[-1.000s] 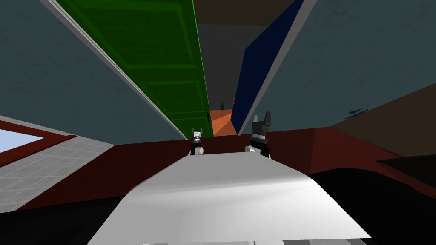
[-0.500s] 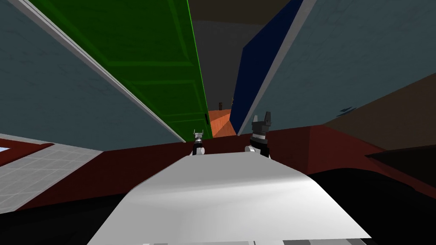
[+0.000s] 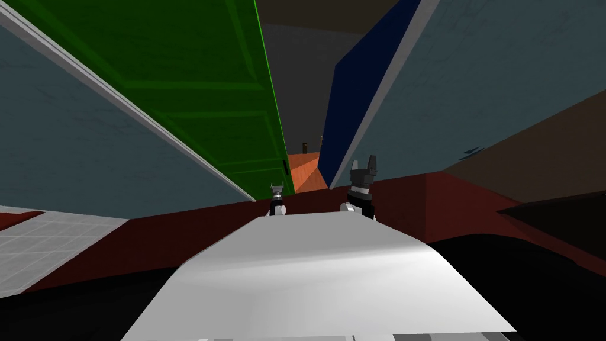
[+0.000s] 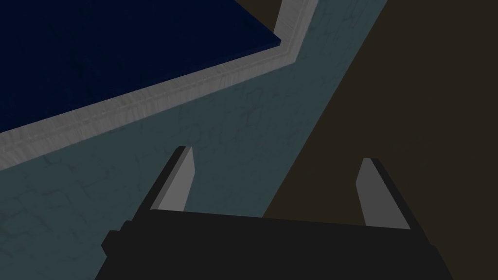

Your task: Push the door open

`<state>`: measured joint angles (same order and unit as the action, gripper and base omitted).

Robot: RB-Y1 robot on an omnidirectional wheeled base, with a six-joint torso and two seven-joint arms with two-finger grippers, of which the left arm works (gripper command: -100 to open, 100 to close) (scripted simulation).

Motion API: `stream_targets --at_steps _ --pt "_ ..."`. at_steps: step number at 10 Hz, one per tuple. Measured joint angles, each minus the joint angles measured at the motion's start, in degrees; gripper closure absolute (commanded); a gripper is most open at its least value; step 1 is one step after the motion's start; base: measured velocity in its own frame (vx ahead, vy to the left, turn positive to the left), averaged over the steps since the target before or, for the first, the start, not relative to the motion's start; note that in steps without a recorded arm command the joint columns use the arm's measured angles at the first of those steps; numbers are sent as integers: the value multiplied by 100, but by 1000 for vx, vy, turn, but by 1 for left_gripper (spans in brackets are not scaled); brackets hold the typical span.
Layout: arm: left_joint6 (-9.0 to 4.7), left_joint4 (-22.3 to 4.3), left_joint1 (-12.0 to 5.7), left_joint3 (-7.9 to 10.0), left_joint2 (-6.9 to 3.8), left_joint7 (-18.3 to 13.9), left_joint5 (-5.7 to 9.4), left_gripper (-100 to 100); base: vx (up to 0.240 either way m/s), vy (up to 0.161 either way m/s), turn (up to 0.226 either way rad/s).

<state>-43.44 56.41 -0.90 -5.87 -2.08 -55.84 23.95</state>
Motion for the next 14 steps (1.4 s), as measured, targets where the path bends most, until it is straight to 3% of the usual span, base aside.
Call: stream_targets --at_steps 4,10,14 --pt "-151 -481 -194 -13 51 -301 108 -100 62 23 -49" --pt "-398 -1343 -557 -34 258 -818 314 -100 96 32 -69" --pt "-529 -1763 -708 -53 395 -1109 426 -100 73 27 -57"
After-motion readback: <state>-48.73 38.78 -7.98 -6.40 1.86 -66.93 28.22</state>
